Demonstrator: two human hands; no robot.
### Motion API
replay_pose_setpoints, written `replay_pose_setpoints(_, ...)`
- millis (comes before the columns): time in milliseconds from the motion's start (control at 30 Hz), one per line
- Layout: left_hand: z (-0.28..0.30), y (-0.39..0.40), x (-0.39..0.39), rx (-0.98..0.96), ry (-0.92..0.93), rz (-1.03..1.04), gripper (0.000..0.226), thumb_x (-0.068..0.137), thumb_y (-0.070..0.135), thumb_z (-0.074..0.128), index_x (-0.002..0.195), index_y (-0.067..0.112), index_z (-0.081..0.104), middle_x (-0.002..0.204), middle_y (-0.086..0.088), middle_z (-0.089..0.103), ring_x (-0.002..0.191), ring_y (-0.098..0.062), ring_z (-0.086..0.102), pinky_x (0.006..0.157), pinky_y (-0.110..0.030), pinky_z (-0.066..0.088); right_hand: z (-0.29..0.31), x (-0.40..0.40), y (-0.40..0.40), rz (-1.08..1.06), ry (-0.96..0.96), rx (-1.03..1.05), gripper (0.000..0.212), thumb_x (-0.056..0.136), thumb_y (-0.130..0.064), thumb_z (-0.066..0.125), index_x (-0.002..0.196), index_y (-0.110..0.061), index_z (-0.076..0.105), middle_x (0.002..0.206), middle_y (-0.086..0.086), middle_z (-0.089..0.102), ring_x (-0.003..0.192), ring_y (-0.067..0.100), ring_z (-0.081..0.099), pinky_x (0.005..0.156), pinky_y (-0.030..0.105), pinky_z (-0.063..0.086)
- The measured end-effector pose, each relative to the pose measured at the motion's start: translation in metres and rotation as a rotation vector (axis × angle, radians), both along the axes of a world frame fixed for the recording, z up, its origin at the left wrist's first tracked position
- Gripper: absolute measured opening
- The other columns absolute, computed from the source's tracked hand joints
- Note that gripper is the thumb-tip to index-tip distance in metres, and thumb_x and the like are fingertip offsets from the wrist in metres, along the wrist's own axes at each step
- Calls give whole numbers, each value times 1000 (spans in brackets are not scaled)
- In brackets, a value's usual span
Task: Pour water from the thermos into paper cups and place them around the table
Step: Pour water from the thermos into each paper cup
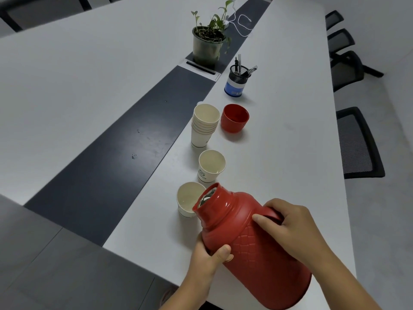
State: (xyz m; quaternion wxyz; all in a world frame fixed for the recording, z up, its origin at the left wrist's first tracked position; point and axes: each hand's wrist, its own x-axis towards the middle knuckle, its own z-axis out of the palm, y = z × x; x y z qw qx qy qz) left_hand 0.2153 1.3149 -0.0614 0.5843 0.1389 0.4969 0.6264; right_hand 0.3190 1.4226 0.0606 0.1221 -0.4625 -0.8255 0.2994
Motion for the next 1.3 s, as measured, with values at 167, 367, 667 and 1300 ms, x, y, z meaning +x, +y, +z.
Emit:
replay_pose_setpoints(167, -3, 2, 0, -24, 2, 7, 109, 11, 65, 83, 103, 16, 49, 96, -9, 62, 71, -7, 69, 54, -16, 51, -1, 0, 2, -2, 13, 1, 21, 73, -27, 69, 61, -33, 52, 60, -7, 60, 71, 4, 55, 60, 13, 40)
replay_pose_setpoints(367, -2, 4, 0, -38, 14, 19, 107, 11, 65, 83, 101, 18, 49, 94, -6, 63, 71, -5, 69, 52, -16, 51, -1, 1, 3, -8, 27, -7, 20, 73, -28, 69, 61, -32, 53, 59, -7, 60, 70, 3, 55, 60, 13, 40)
replay_pose_setpoints(667, 14, 7, -3, -17, 121, 0, 112, 4, 49, 86, 105, 17, 50, 91, -5, 64, 74, -9, 69, 51, -18, 52, -2, 17, -1, -84, 179, -36, 31, 67, -11, 75, 58, -34, 57, 70, -13, 65, 59, 2, 58, 54, 7, 41)
replay_pose_setpoints(1300, 47, 93, 7, 161, 564, -187, 98, 30, 21, 82, 116, 44, 42, 111, 25, 60, 106, 4, 57, 78, -7, 45, -19, 99, 65, 74, 10, -302, 14, 89, -26, 49, 81, -15, 47, 81, 0, 57, 78, 15, 63, 77, 37, 53)
